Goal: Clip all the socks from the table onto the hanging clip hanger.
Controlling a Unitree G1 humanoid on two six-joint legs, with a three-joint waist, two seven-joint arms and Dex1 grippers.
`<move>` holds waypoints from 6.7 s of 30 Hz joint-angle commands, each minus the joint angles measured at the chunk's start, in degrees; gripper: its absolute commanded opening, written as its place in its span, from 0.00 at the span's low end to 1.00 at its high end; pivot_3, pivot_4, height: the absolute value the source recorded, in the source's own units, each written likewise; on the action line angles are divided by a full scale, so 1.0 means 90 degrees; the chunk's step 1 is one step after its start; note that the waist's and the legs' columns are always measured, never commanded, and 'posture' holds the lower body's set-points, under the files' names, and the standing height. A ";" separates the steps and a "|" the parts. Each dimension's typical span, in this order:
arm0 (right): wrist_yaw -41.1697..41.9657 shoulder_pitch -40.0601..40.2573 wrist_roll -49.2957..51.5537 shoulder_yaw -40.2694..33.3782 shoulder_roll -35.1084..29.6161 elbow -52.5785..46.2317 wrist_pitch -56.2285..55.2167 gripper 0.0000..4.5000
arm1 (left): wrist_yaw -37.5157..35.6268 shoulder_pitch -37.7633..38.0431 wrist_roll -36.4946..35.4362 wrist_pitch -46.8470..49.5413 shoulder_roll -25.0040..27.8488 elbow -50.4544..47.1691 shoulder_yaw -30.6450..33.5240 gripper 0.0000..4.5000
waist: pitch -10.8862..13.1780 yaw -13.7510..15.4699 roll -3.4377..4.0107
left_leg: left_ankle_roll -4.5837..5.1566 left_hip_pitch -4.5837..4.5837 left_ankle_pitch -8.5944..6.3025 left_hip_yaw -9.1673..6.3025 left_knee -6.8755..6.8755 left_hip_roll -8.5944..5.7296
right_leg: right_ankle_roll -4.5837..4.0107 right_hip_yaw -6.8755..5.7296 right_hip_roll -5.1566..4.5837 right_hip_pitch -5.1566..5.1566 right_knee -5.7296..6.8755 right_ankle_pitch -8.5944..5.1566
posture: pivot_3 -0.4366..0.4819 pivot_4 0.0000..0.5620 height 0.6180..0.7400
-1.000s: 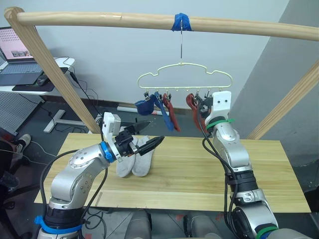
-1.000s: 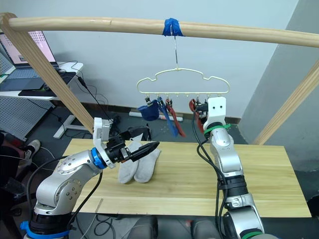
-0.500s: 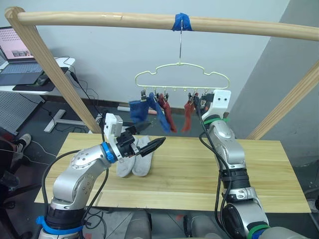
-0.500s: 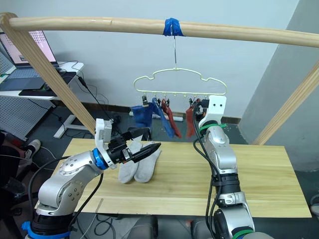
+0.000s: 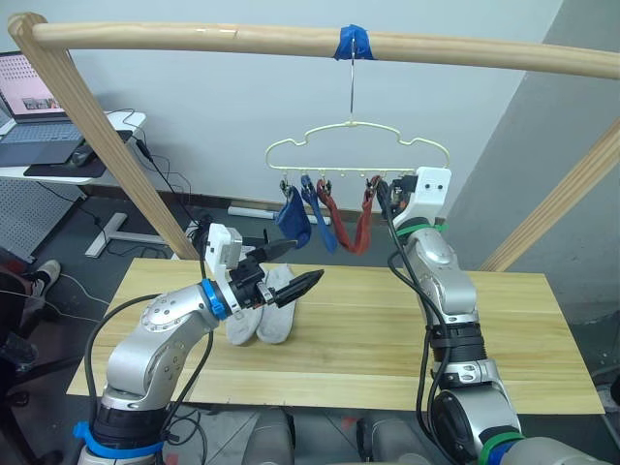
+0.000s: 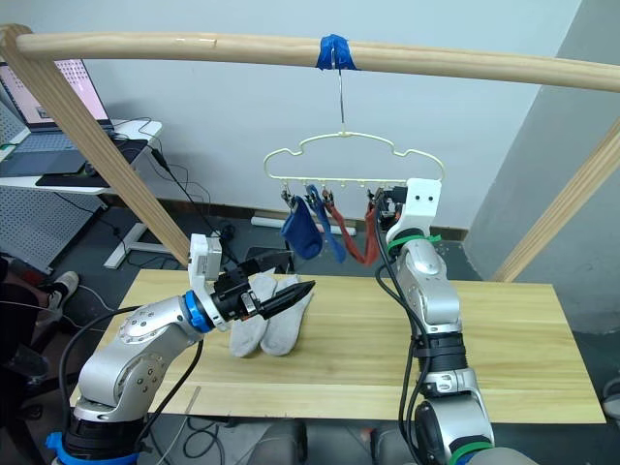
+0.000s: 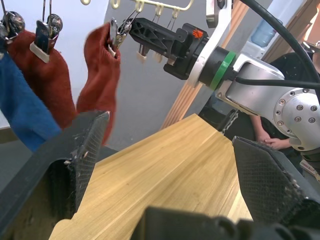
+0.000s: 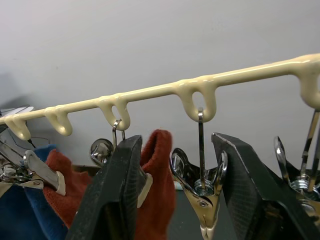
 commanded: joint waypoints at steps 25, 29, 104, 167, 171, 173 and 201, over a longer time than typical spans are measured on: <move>0.0223 -0.0140 0.0188 -0.0031 -0.0111 -0.0296 0.0060 0.01 | 0.0002 0.0108 0.0089 -0.0135 -0.0059 -0.0266 -0.0202 1.00 | 0.0000 0.0000 0.0000 | 0.0000 -0.0001 0.0000 0.0001 -0.0002 0.0000 | 0.0000 0.0001 0.0000 -0.0001 -0.0002 0.0000 | 0.56 0.27 1.00; 0.0750 -0.0057 0.0460 -0.0128 -0.0688 -0.0642 0.0759 0.01 | 0.0220 0.0287 0.0536 -0.0043 0.0052 0.0449 -0.0328 1.00 | 0.0000 0.0001 0.0000 | 0.0000 -0.0002 0.0000 0.0001 -0.0002 -0.0001 | 0.0000 0.0000 -0.0002 -0.0001 -0.0003 0.0000 | 0.54 0.26 1.00; -0.1278 -0.1188 0.4198 -0.3357 0.0391 -0.2506 0.6733 0.01 | -0.0571 -0.1213 0.1997 -0.2611 -0.1582 0.2027 -0.1313 0.01 | -0.0004 -0.0180 -0.0001 | 0.0001 -0.0009 0.0000 0.0001 0.0000 -0.0002 | 0.0001 -0.0002 0.0001 -0.0002 -0.0002 0.0001 | 0.45 0.24 1.00; -0.1446 0.0175 0.6379 -0.3029 -0.1046 -0.3702 0.6485 1.00 | -0.0557 -0.1913 0.1214 -0.1735 -0.2386 0.2631 -0.1387 0.42 | -0.0004 -0.0383 -0.0001 | 0.0002 -0.0018 -0.0001 0.0004 0.0001 -0.0002 | 0.0023 0.0005 0.0005 -0.0007 -0.0006 -0.0012 | 0.38 0.24 1.00; -0.1407 0.0434 0.6250 -0.2759 -0.1255 -0.3732 0.6140 1.00 | -0.0499 -0.2079 0.0977 -0.1418 -0.2555 0.2778 -0.1223 0.69 | -0.0004 -0.0405 0.0000 | 0.0002 -0.0018 -0.0001 0.0006 0.0005 -0.0004 | 0.0029 0.0008 0.0005 -0.0007 -0.0006 -0.0016 | 0.36 0.23 1.00; -0.1388 0.0529 0.6225 -0.2627 -0.1333 -0.3750 0.5979 1.00 | -0.0499 -0.2119 0.0946 -0.1333 -0.2541 0.2814 -0.1190 0.82 | -0.0004 -0.0440 0.0000 | 0.0002 -0.0017 -0.0001 0.0004 0.0005 -0.0003 | 0.0030 0.0007 0.0007 -0.0007 -0.0006 -0.0016 | 0.36 0.23 1.00; -0.0201 0.1464 0.0230 0.0671 -0.1475 -0.2664 0.0686 0.56 | -0.0365 -0.0826 -0.0339 0.0185 -0.0506 0.0043 -0.0182 1.00 | -0.0001 -0.0260 -0.0003 | 0.0000 -0.0009 0.0000 0.0000 0.0007 -0.0001 | 0.0022 0.0004 0.0003 -0.0001 -0.0005 -0.0012 | 0.48 0.28 1.00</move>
